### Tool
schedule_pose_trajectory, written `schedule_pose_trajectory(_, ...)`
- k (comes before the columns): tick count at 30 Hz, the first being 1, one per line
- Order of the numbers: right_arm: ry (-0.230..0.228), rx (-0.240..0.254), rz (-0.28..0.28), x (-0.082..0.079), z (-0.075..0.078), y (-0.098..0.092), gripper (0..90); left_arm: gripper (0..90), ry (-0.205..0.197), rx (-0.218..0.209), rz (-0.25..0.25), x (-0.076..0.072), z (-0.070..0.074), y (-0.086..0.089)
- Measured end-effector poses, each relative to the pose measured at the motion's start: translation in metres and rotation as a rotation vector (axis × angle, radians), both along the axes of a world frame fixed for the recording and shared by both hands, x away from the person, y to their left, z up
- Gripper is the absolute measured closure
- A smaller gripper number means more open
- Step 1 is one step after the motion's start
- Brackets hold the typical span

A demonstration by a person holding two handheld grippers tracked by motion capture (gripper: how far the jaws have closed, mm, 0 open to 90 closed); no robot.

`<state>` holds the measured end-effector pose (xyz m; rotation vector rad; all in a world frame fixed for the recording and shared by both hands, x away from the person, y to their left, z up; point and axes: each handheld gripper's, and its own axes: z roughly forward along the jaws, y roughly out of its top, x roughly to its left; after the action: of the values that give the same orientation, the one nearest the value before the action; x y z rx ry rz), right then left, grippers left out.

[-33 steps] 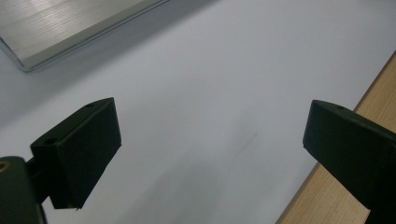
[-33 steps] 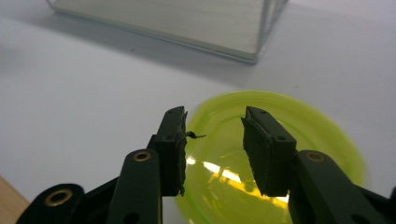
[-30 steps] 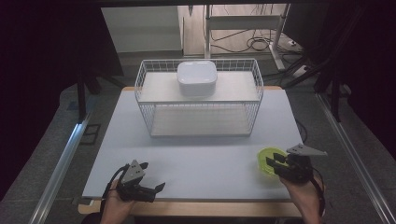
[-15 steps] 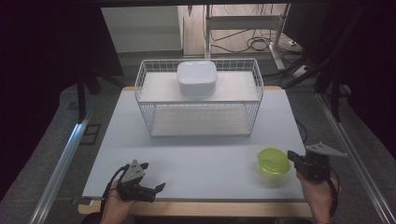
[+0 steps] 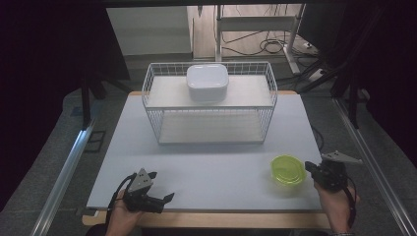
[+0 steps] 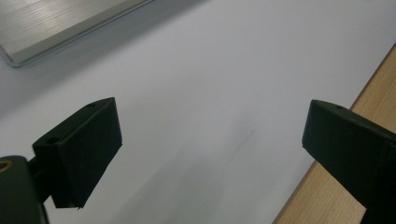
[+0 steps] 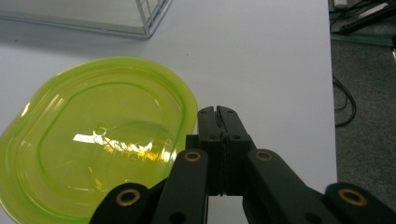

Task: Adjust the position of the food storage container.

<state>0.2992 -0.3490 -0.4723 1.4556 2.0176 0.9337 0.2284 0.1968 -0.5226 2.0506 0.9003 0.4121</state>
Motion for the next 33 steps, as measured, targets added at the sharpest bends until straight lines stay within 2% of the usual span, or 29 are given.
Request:
schedule_pose_trajectory(5,0.017,0.0,0.002,-0.001,-0.003,0.003,89.3,4.8,0.0,0.005,-0.004,0.0,0.0,-0.001)
schedule_pose_trajectory(14,0.037,0.018,0.035,-0.002,-0.005,0.021,88.9,4.8,0.003,0.006,-0.006,0.0,-0.001,-0.001)
schedule_pose_trajectory(25,0.071,0.042,0.12,-0.003,-0.01,0.053,88.0,4.9,0.002,0.011,-0.009,0.0,-0.001,-0.002)
schedule_pose_trajectory(30,0.069,0.034,0.173,-0.004,-0.011,0.071,87.6,4.9,0.003,0.012,-0.012,0.0,-0.001,-0.003)
schedule_pose_trajectory(33,0.051,0.015,0.173,-0.005,-0.01,0.073,87.1,4.8,0.002,0.011,-0.011,0.0,-0.001,-0.002)
